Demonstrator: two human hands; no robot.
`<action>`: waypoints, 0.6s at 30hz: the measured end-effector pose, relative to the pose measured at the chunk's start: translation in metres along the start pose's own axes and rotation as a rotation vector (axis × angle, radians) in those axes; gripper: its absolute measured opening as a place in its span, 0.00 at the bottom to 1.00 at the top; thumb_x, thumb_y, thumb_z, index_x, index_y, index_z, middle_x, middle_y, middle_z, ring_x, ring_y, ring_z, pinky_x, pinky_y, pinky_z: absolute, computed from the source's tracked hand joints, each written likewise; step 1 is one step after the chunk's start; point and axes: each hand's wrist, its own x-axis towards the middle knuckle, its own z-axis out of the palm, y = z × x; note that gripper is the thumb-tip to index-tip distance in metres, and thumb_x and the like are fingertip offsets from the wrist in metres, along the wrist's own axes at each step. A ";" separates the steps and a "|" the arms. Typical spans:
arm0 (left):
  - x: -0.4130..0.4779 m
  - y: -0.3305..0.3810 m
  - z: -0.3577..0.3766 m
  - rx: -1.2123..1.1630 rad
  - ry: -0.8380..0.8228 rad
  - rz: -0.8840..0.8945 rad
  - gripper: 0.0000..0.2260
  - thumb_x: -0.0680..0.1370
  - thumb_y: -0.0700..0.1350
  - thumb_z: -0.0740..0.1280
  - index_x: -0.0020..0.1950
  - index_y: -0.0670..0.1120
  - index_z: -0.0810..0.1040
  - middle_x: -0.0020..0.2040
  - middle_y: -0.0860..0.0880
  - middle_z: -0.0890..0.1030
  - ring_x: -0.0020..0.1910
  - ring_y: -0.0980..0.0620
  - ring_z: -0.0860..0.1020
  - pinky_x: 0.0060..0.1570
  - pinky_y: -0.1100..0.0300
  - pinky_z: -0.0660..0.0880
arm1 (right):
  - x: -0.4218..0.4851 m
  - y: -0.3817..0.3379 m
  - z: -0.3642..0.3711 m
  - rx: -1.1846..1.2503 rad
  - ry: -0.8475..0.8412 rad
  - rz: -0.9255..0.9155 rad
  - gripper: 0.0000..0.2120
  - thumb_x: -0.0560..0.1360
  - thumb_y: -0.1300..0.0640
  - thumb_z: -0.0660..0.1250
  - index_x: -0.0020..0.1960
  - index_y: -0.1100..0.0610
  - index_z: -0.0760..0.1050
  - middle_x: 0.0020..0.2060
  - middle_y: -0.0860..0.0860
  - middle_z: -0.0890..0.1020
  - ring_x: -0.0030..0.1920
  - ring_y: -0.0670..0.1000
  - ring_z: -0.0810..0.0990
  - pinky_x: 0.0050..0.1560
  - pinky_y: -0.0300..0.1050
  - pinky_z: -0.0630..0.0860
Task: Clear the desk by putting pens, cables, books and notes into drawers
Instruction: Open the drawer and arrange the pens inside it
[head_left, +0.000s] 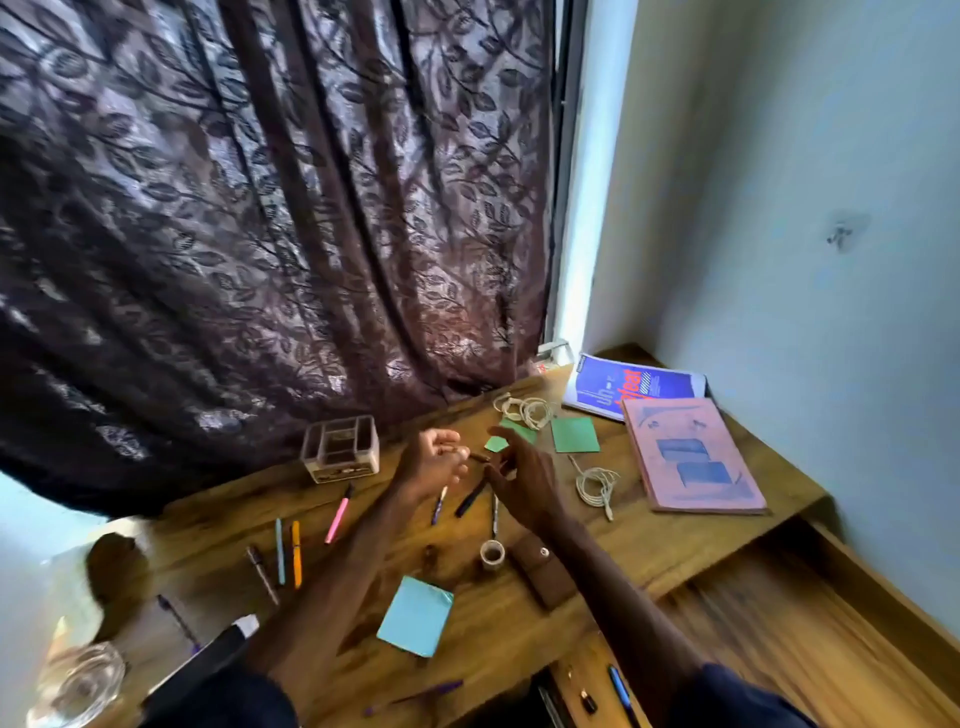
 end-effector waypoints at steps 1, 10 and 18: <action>0.003 0.002 -0.013 -0.009 0.021 0.008 0.13 0.79 0.36 0.69 0.63 0.38 0.74 0.51 0.40 0.81 0.34 0.52 0.78 0.31 0.60 0.76 | 0.009 -0.009 0.004 -0.006 -0.018 -0.026 0.25 0.70 0.63 0.74 0.66 0.57 0.77 0.39 0.53 0.85 0.40 0.55 0.84 0.43 0.47 0.77; 0.008 -0.062 -0.127 0.004 0.071 -0.079 0.12 0.78 0.36 0.71 0.60 0.39 0.77 0.45 0.43 0.82 0.31 0.52 0.77 0.32 0.61 0.74 | 0.013 -0.055 0.094 -0.095 -0.158 -0.026 0.27 0.72 0.62 0.71 0.71 0.60 0.72 0.44 0.56 0.85 0.45 0.59 0.84 0.46 0.52 0.79; -0.018 -0.135 -0.172 0.086 0.104 -0.259 0.09 0.79 0.38 0.70 0.59 0.40 0.80 0.46 0.42 0.84 0.33 0.53 0.78 0.28 0.63 0.72 | -0.033 -0.065 0.175 -0.111 -0.394 0.136 0.23 0.73 0.61 0.68 0.67 0.62 0.73 0.48 0.60 0.85 0.50 0.62 0.83 0.49 0.53 0.79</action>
